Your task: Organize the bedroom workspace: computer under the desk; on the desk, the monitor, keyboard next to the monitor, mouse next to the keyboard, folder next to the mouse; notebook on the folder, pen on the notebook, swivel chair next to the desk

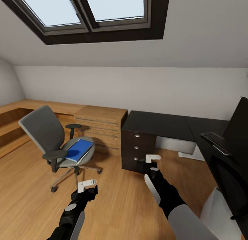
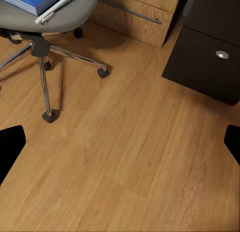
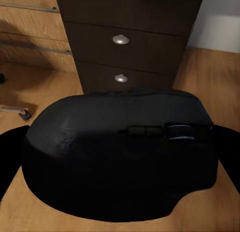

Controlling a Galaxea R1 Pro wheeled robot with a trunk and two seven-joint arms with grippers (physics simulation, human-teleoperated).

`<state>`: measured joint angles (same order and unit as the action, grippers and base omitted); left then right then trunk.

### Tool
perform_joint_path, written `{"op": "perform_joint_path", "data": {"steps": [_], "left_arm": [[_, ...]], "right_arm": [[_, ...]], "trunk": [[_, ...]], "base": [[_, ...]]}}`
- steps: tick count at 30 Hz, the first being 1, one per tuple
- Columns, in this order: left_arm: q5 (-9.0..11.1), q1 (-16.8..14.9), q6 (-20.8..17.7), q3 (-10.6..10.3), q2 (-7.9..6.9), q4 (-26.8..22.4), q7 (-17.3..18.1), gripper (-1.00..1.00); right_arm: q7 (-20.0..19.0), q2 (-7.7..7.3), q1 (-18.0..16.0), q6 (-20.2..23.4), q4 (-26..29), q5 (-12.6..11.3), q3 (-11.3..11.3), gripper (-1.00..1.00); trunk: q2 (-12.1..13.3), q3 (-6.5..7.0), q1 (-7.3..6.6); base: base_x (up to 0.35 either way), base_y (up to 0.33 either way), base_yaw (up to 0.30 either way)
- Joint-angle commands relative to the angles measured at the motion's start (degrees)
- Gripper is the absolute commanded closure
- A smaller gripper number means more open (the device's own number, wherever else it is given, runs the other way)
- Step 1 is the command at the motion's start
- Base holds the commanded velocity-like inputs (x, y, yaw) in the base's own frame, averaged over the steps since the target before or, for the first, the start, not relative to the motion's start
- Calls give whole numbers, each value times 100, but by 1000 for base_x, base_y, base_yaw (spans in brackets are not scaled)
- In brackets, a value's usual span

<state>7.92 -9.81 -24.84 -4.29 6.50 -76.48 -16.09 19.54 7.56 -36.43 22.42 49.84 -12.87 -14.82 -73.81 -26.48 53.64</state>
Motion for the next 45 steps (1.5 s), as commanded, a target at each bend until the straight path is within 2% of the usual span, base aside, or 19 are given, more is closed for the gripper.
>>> {"op": "perform_joint_path", "data": {"steps": [1, 14, 30, 45], "left_arm": [[60, -4, -20, -12, 0, -7, -53, -100], [61, -4, -24, -15, 0, -7, -53, -100], [68, -4, -30, -19, -6, -7, -44, -100], [60, -4, -3, -28, 11, -7, -44, -100]], "right_arm": [[53, -7, -5, 17, 8, -54, -19, 100], [66, -4, -5, -165, 28, -51, -20, 100], [77, -9, -5, -185, 34, -44, -6, 100], [59, -44, -5, -177, 34, -34, -4, 100]], "trunk": [[-4, -6, 3], [-4, -6, 3], [-4, -6, 3], [-4, -6, 3]], "base": [[322, 98, 0], [322, 92, 0], [322, 86, 42], [222, -43, 22]]}}
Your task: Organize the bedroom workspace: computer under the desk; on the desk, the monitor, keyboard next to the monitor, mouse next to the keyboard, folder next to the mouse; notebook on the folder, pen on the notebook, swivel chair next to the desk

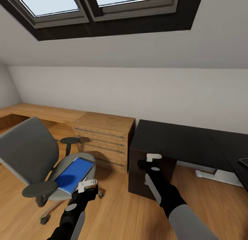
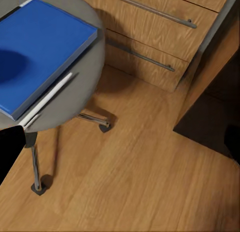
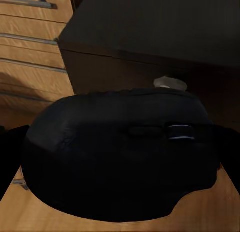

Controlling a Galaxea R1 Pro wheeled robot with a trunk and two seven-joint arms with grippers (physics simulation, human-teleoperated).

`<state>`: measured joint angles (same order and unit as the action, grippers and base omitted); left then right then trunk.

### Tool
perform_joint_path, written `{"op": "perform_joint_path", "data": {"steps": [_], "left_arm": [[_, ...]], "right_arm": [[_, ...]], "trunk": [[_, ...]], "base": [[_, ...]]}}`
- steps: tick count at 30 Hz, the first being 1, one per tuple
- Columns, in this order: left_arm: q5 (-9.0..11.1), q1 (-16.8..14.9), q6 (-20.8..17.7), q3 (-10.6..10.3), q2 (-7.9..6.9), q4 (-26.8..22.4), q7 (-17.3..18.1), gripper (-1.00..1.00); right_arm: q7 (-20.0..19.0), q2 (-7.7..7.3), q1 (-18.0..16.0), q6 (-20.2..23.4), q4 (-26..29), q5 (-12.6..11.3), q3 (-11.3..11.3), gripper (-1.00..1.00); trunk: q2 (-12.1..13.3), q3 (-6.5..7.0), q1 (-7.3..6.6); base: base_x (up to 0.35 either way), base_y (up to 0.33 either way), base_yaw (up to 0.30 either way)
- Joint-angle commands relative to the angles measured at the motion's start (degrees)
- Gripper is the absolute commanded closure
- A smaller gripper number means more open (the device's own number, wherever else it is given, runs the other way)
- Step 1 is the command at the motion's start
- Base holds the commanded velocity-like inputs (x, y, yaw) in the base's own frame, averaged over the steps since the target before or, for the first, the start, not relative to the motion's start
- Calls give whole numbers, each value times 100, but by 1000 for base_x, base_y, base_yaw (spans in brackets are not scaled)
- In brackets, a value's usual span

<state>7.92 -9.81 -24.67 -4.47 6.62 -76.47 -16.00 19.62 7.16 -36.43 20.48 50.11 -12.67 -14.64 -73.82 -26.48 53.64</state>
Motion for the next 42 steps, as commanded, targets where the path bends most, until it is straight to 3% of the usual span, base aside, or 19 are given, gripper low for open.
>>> {"op": "perform_joint_path", "data": {"steps": [1, 29, 42], "left_arm": [[60, -3, -20, -10, -2, -8, -53, -100], [69, -3, -36, -10, 6, 1, -53, -100], [76, -3, -34, -10, -3, 0, -53, -100]], "right_arm": [[53, -4, -4, 18, 8, -56, -21, 100], [55, 0, -4, 9, 8, -51, -22, 100], [39, -6, -4, -35, -3, -60, -27, 100]], "trunk": [[-3, -7, 3], [-3, -7, 3], [-3, -7, 3]], "base": [[304, -167, 0], [300, -189, 47], [319, -7, 0]]}}
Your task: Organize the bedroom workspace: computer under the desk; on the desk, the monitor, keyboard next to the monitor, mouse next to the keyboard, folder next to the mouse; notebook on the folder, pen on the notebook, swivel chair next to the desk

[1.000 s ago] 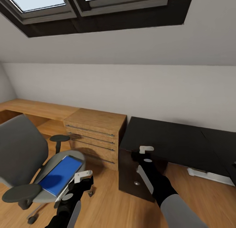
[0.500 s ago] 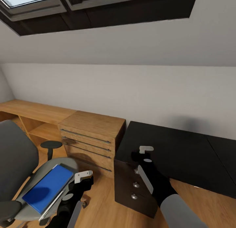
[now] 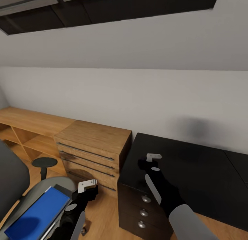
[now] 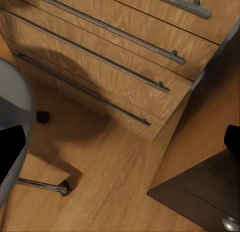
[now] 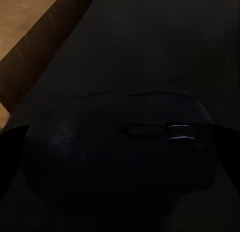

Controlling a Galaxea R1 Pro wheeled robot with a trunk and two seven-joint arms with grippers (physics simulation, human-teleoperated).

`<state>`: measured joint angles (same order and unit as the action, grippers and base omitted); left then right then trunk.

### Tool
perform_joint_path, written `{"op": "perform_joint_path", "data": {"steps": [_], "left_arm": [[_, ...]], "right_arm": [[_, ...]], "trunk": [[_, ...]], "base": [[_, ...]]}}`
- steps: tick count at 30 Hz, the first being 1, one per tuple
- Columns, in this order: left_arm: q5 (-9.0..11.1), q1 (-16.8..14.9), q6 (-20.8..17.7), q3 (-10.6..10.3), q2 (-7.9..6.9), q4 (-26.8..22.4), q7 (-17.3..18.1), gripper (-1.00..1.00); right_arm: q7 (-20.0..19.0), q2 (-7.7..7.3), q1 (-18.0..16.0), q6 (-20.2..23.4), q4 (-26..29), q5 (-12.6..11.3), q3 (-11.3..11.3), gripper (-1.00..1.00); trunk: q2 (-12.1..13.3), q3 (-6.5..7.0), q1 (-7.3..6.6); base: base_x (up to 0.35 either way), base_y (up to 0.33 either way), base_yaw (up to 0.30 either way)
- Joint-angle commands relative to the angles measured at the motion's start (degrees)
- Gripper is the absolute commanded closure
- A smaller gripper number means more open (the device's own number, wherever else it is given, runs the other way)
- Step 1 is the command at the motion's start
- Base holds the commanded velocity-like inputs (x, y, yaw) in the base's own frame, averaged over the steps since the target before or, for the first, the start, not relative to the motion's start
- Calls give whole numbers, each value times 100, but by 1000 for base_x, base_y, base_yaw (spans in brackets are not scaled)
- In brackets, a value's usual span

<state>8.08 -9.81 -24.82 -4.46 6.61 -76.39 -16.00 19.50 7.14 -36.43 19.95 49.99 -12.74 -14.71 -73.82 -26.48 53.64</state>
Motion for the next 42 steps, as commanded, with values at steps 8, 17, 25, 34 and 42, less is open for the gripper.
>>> {"op": "perform_joint_path", "data": {"steps": [8, 17, 25, 34, 42], "left_arm": [[53, -3, -17, -11, -2, -7, -53, -100], [53, -3, -17, -11, -1, -7, -53, -100], [53, -3, -15, -11, 2, -7, -53, -100], [58, -3, -15, -11, 6, -14, -53, -100], [68, -3, -18, -11, 12, -192, -53, -100]], "right_arm": [[26, -14, -5, 18, -5, -47, -15, 100], [-60, -6, -5, -33, -259, -86, -30, 100], [-524, 19, -5, 304, -354, -122, -33, 100], [-964, 45, -9, 493, -686, -126, -56, 100], [-1142, 51, -13, 650, -797, -132, -50, 100]], "trunk": [[-3, -6, 3], [-3, -6, 3], [-3, -6, 3], [-3, -6, 3], [-3, -6, 3]], "base": [[319, 16, 0], [89, 1, 0], [3, 0, 0], [0, 0, 0], [0, 0, 0]]}}
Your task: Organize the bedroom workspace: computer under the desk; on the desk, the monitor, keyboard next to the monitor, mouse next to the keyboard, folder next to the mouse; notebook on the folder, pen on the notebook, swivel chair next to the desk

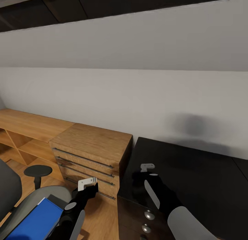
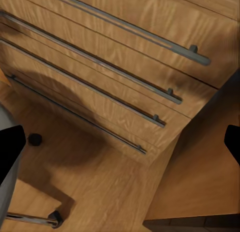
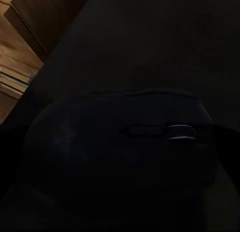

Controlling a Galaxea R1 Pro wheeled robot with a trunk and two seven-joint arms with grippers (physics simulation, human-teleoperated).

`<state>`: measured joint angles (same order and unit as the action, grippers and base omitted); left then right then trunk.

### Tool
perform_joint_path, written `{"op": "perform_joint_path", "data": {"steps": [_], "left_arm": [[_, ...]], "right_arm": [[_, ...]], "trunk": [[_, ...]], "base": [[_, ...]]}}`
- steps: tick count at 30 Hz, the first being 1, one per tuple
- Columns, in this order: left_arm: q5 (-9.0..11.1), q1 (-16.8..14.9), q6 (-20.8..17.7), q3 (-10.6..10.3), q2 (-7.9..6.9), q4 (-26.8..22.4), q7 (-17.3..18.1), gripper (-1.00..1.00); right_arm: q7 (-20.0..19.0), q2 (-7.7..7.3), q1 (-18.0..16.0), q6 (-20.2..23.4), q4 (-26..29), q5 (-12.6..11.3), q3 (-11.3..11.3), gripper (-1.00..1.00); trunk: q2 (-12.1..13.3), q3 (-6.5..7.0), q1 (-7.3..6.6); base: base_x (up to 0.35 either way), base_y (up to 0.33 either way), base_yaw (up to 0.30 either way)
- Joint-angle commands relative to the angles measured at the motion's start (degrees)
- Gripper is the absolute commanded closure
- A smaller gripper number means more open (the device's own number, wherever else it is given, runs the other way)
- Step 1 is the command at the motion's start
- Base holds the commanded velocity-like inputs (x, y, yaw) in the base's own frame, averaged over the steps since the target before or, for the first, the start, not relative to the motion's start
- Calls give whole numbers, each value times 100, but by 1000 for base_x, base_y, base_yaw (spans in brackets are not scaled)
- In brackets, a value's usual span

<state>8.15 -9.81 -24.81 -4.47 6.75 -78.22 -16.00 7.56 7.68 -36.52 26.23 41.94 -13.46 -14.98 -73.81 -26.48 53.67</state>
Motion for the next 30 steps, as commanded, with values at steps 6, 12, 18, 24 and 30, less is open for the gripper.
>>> {"op": "perform_joint_path", "data": {"steps": [6, 12, 18, 24, 30], "left_arm": [[72, -3, -15, -10, 9, -120, -58, -100], [73, -3, -15, -10, 11, -123, -61, -100], [73, -3, -15, -10, 10, -121, -61, -100], [73, -3, -15, -10, 9, -115, -61, -100], [71, -3, -15, -10, 10, -114, -61, -100]], "right_arm": [[-7, 8, -4, 31, -3, -60, -31, 100], [-144, 20, -4, 31, -7, -54, -42, 100], [-196, 23, -4, 31, -10, -52, -48, 100], [-202, 23, -4, 31, -14, -51, -162, 100], [-208, 23, -4, 31, -18, -51, -208, 100]], "trunk": [[-124, -60, 66], [-365, -168, 198], [-606, -276, 330], [-846, -383, 461], [-1047, -473, 571]], "base": [[0, 0, 0], [0, 0, 0], [0, 0, 0], [0, 0, 0], [0, 0, 0]]}}
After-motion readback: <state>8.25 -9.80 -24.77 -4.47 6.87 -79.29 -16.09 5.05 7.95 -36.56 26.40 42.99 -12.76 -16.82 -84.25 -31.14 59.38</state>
